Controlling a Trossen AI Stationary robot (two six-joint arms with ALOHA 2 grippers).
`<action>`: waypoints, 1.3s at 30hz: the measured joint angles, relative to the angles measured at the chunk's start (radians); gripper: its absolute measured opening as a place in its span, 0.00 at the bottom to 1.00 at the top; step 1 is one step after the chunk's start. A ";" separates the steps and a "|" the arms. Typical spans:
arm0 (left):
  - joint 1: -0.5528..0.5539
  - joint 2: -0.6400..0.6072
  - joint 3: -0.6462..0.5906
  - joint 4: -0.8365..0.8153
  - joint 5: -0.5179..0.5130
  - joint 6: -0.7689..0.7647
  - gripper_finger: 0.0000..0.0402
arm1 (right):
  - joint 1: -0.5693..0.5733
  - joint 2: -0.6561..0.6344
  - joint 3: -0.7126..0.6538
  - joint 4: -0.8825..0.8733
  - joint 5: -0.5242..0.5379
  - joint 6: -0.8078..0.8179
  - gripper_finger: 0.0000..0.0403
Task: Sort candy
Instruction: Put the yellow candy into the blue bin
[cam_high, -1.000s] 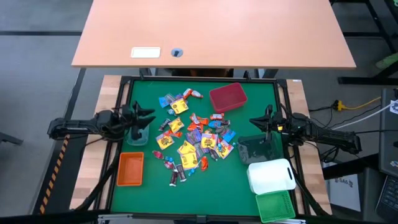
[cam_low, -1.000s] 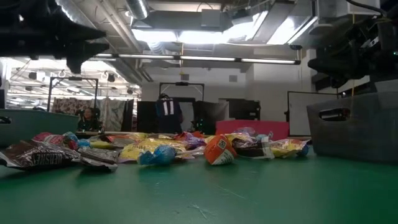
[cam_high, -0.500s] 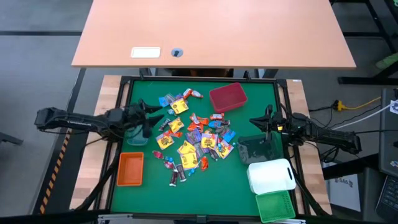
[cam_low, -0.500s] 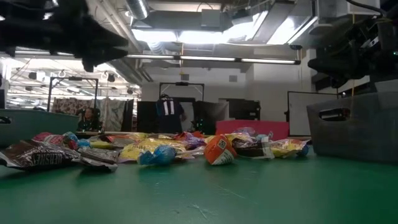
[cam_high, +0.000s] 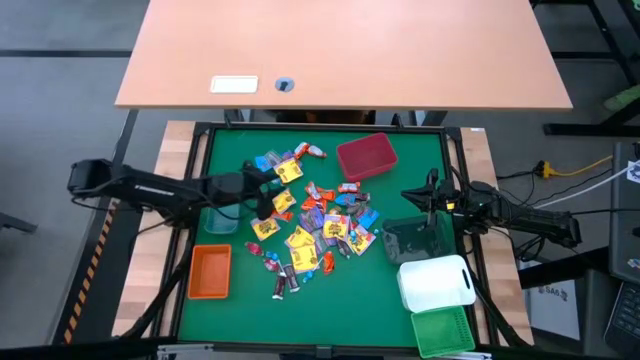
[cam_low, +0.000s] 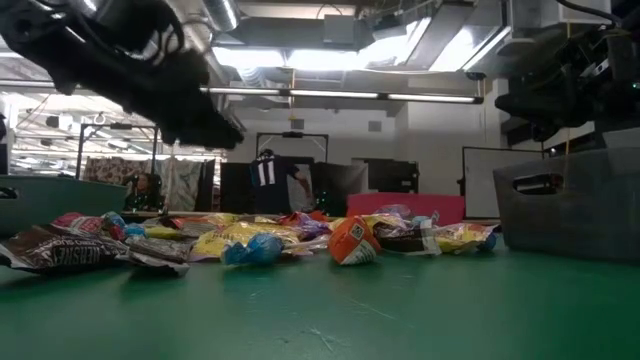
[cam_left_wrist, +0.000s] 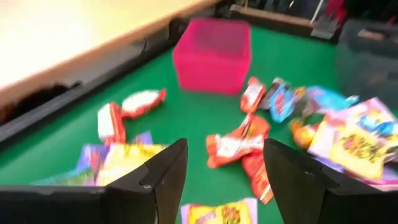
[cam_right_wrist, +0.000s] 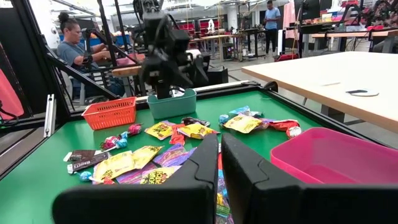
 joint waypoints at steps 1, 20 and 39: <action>0.005 0.023 0.000 -0.001 0.009 -0.010 0.50 | 0.000 0.000 0.000 0.000 0.000 0.000 0.05; 0.018 0.283 0.000 -0.001 0.059 -0.129 0.50 | 0.000 0.000 0.000 0.000 0.000 0.000 0.05; 0.018 0.323 0.000 0.000 0.109 -0.129 0.21 | 0.000 0.000 0.000 0.000 0.000 0.000 0.05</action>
